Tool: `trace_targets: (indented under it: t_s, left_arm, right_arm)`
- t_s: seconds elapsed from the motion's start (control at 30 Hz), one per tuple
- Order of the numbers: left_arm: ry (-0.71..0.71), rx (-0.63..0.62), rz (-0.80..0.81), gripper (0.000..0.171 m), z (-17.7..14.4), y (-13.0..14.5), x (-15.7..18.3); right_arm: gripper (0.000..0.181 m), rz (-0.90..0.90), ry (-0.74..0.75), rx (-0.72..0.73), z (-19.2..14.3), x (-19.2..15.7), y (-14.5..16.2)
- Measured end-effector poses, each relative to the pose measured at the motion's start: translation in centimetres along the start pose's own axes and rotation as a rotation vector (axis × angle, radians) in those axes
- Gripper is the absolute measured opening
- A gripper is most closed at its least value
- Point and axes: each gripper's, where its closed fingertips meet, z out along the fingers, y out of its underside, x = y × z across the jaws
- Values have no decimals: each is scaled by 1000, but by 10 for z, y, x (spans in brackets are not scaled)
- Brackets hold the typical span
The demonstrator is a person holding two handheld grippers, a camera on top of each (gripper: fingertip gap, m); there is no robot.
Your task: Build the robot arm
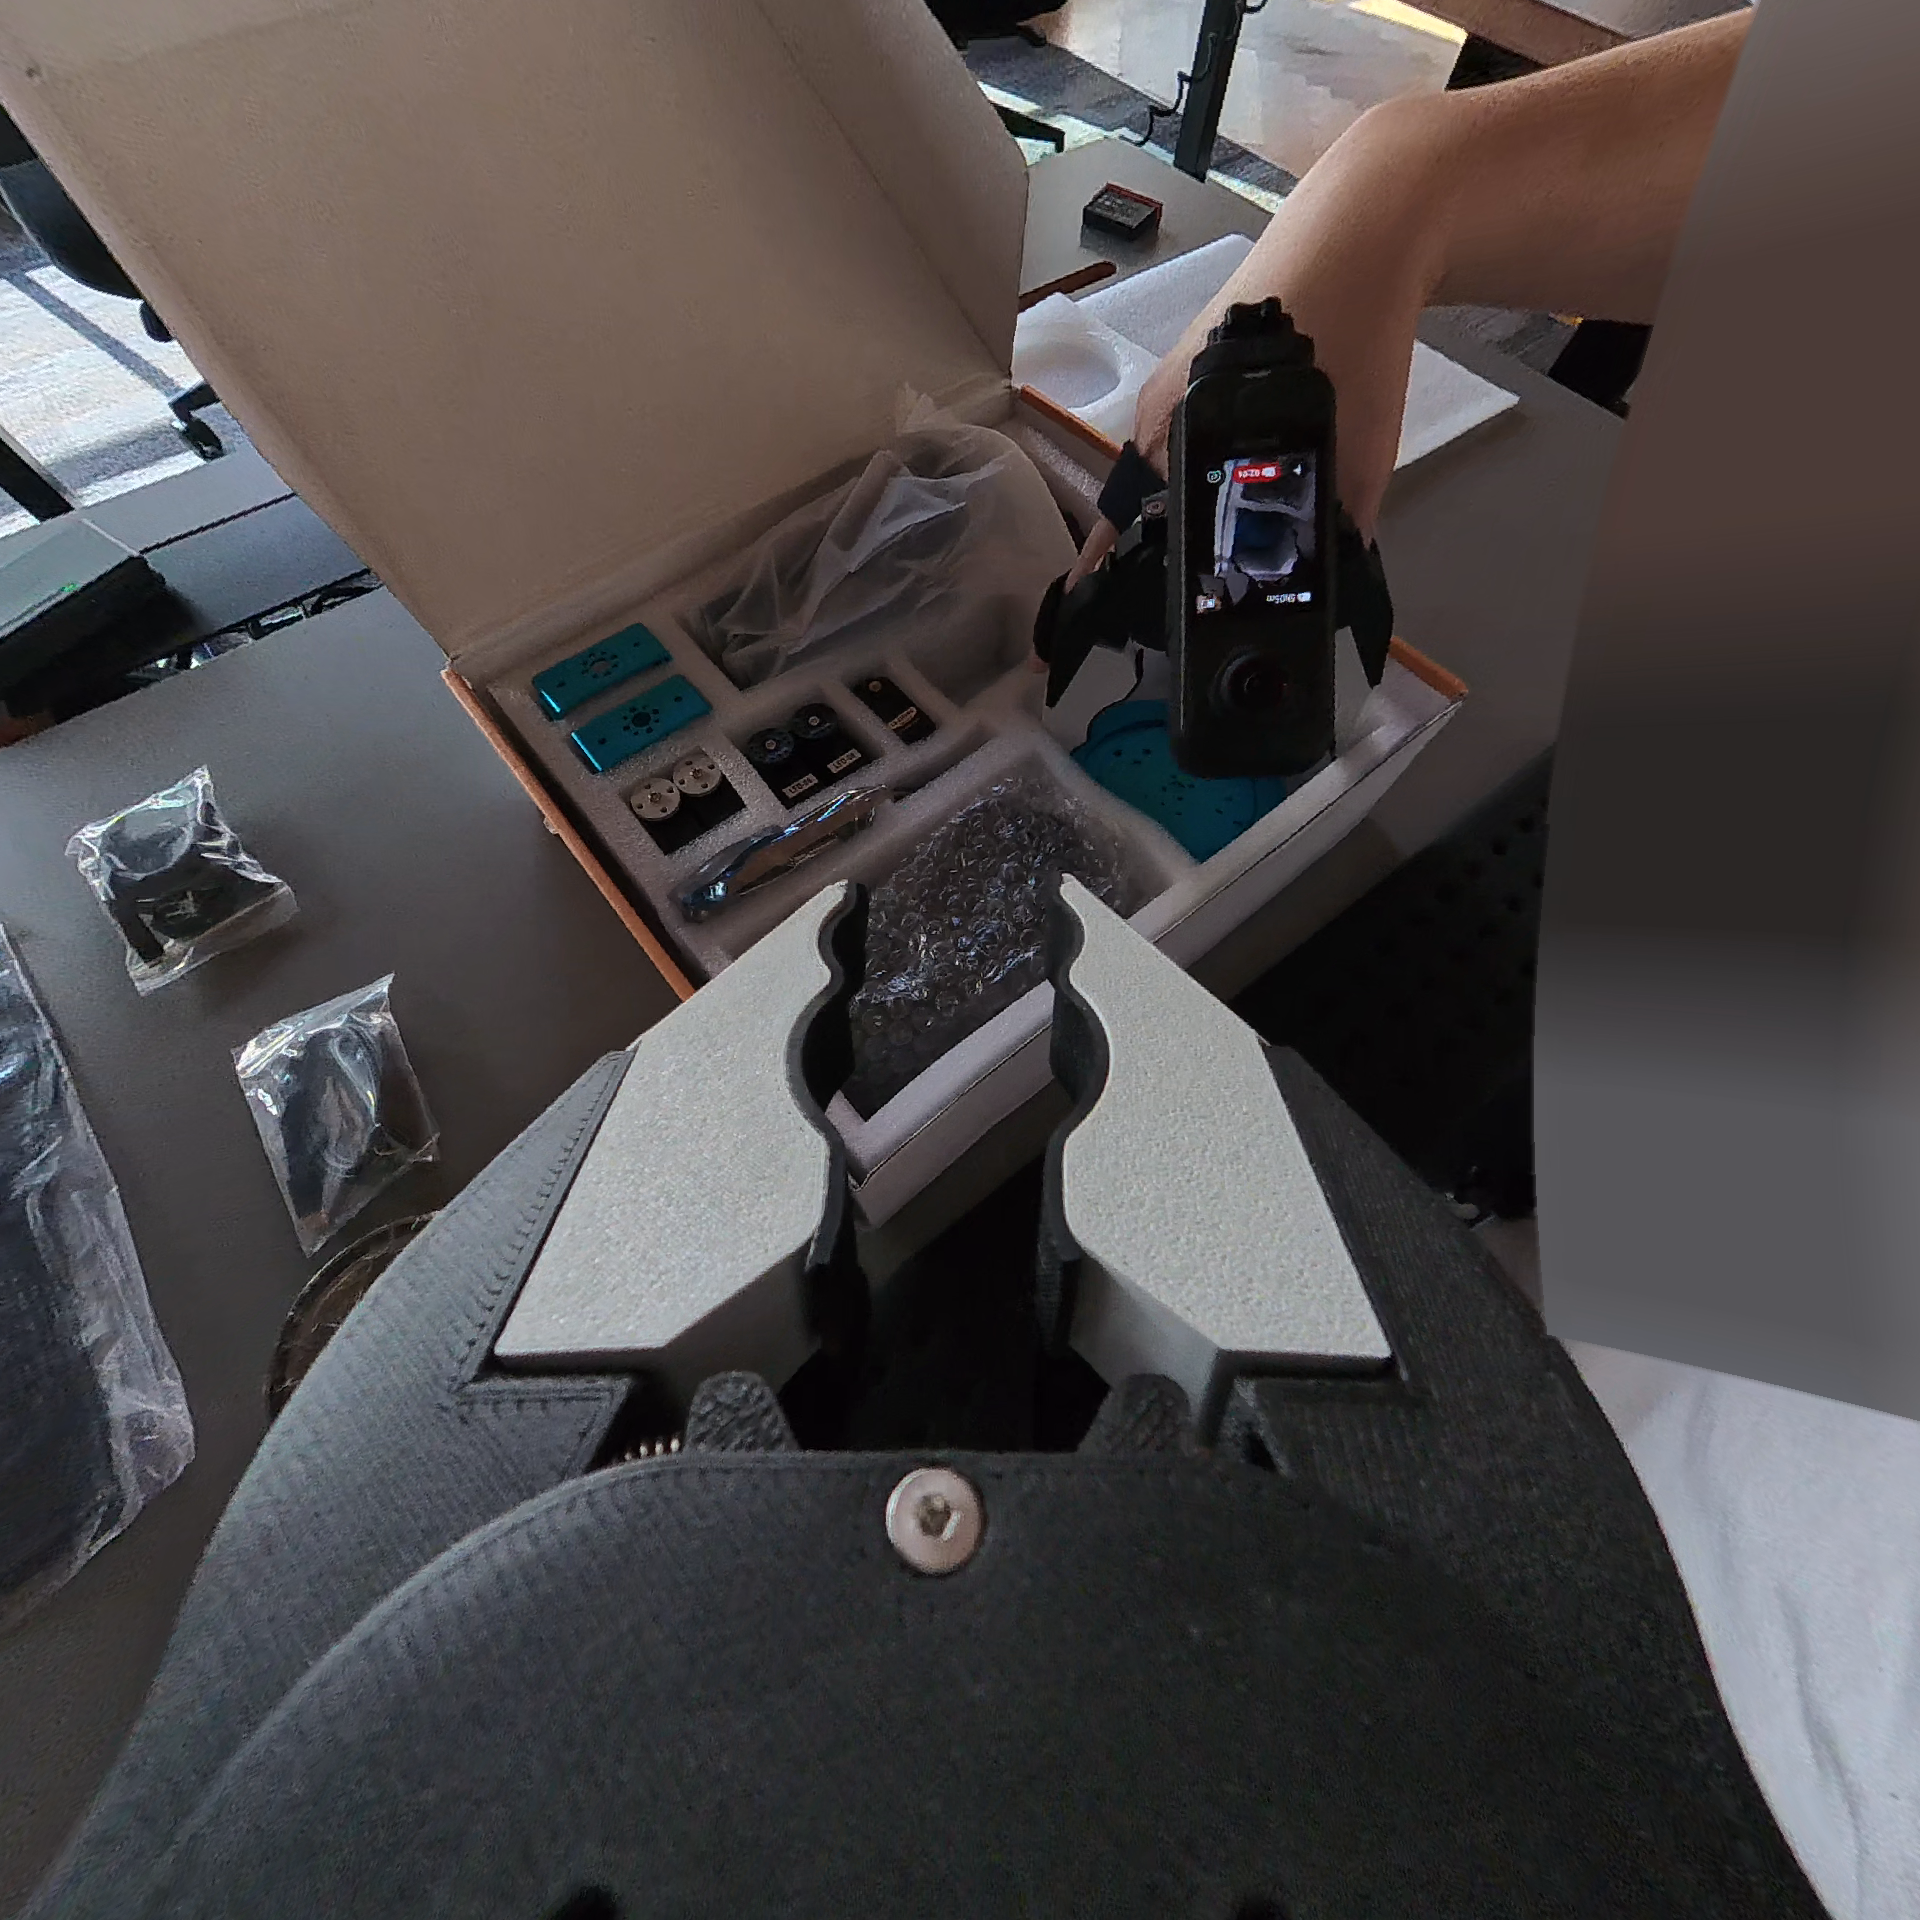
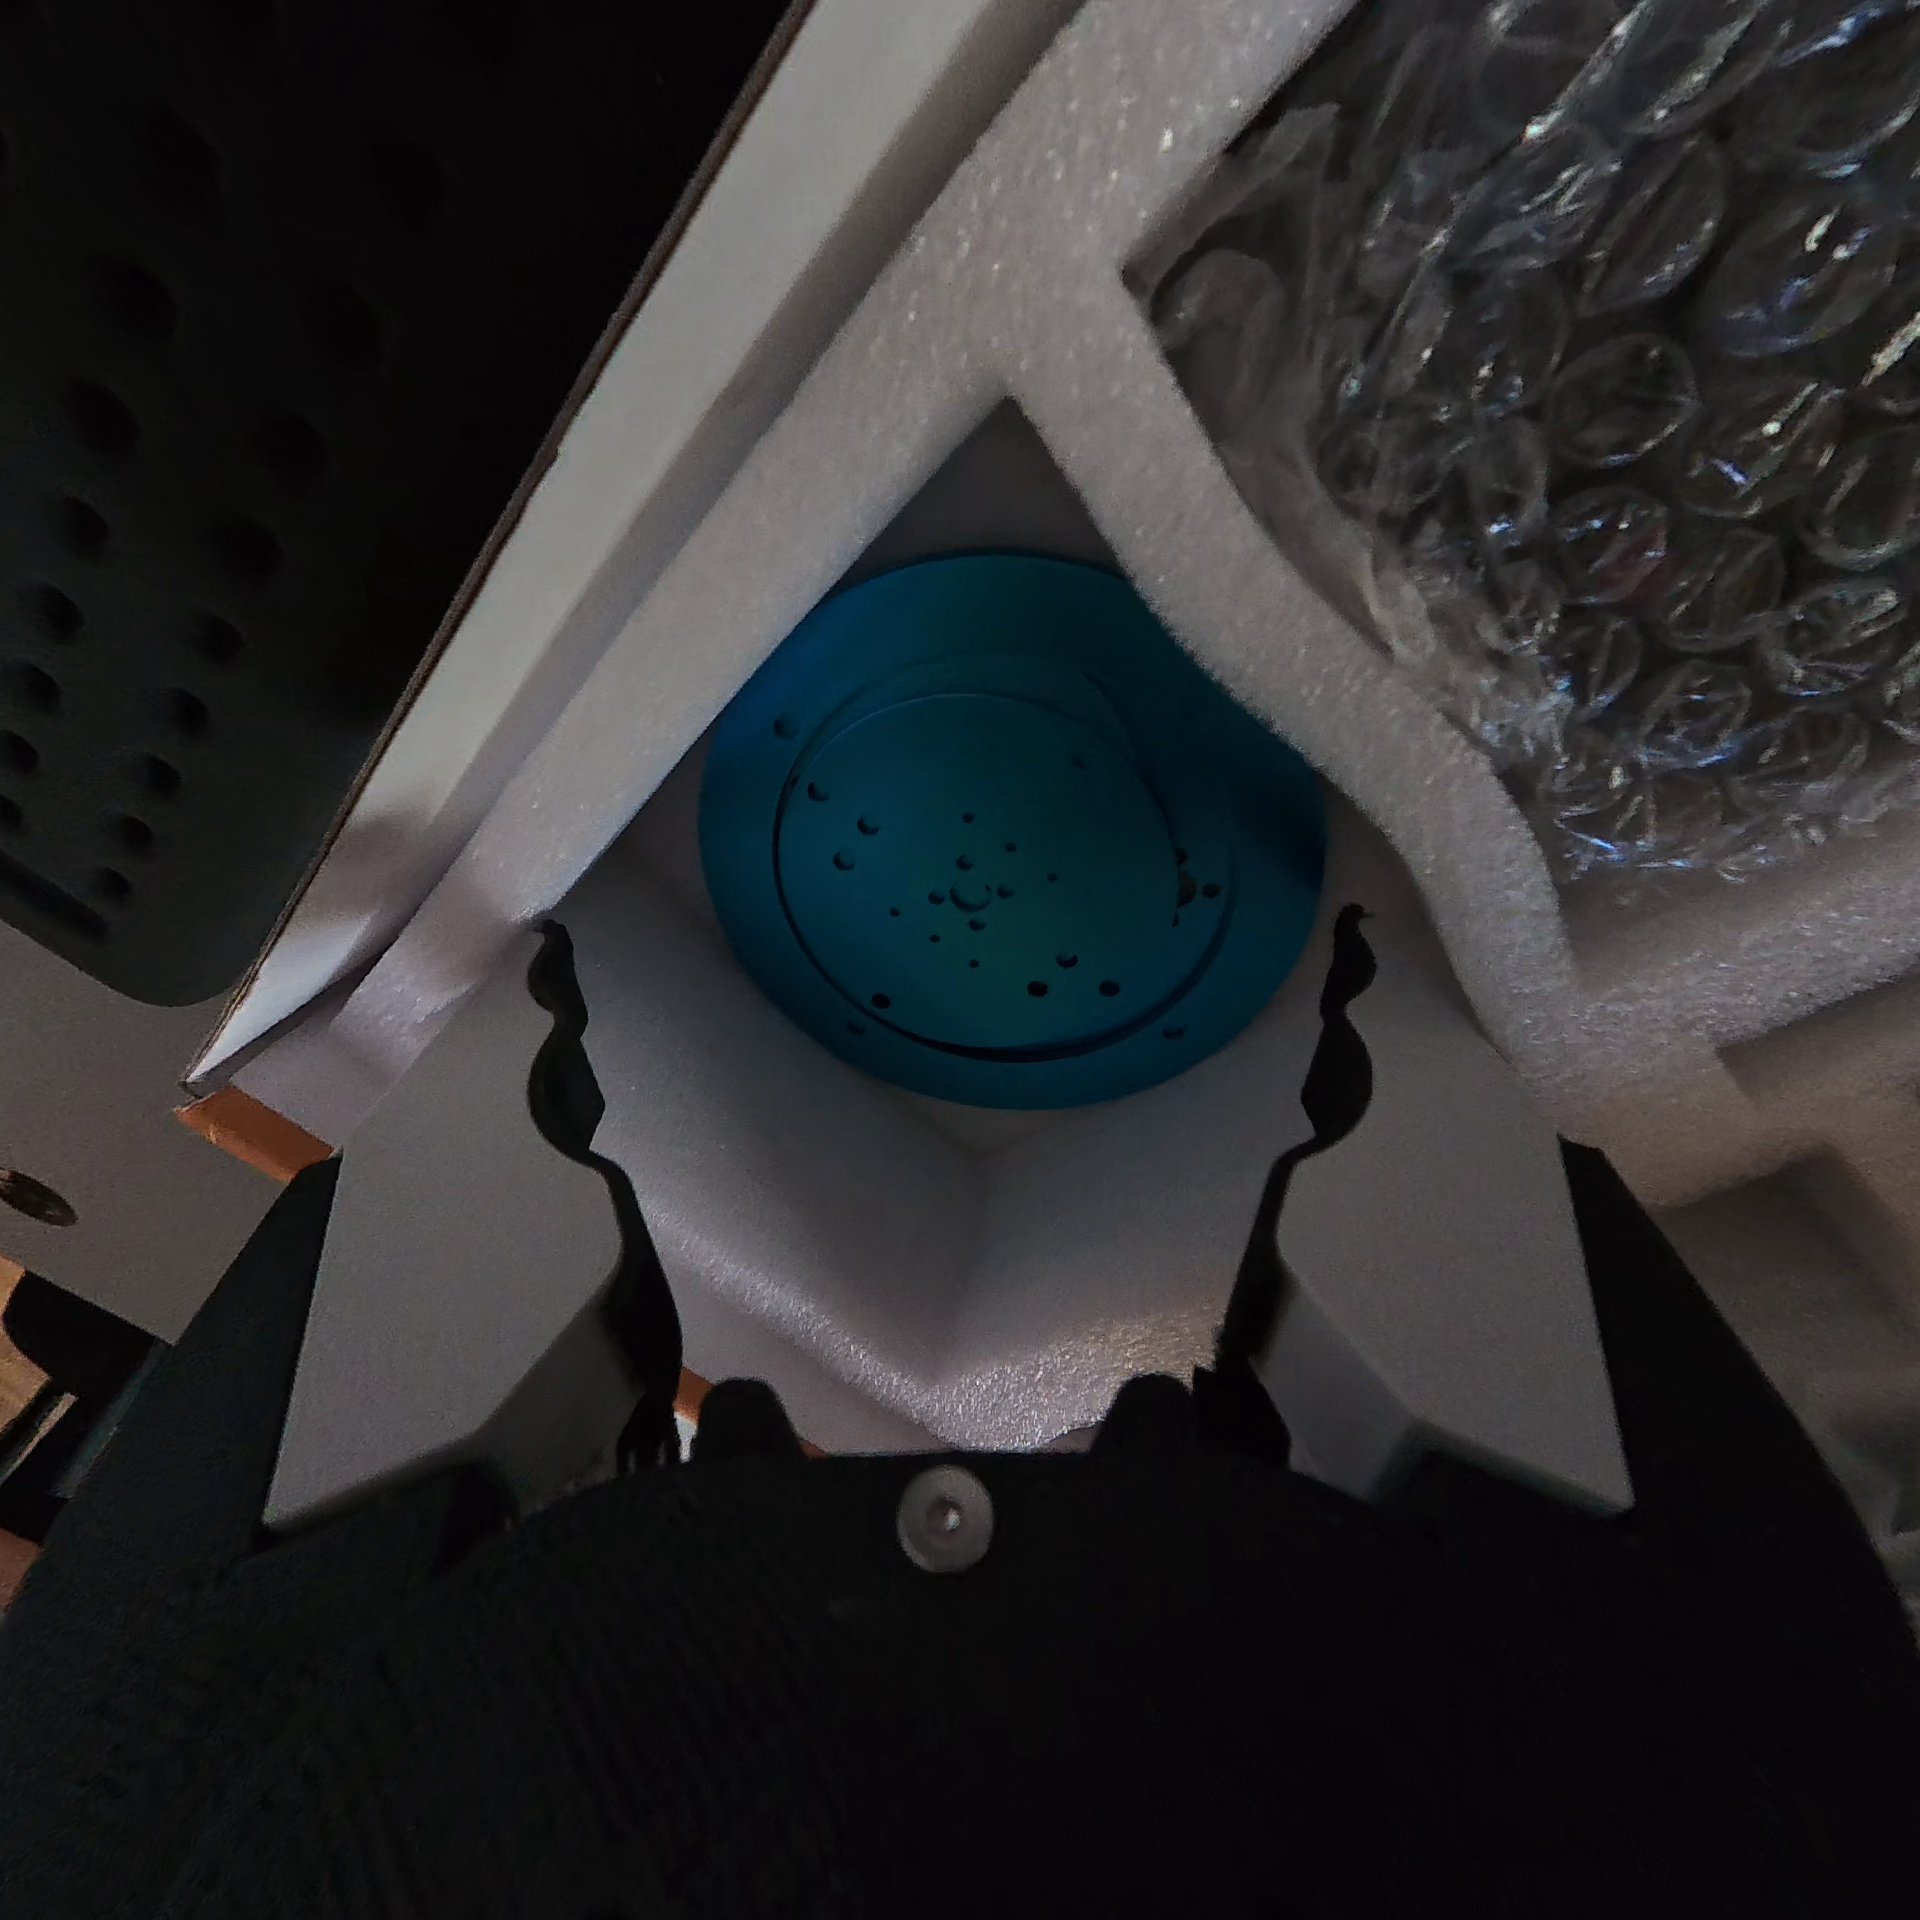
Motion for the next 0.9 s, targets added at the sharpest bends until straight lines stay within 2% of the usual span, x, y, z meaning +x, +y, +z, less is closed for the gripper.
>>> trace_targets:
  t_s: [0.33,0.53,0.8,0.9]
  left_arm:
    - [-11,-25,28,33,6,-2,3]
    - [-16,-28,34,33,6,-2,3]
    - [-9,-22,17,33,8,0,0]
    - [-8,-23,9,33,7,1,0]
  right_arm:
    - [144,16,10,22,5,2,0]
    - [145,33,25,-13,6,4,2]
    - [146,20,68,75,5,6,-2]
    - [145,21,78,62,5,6,-2]
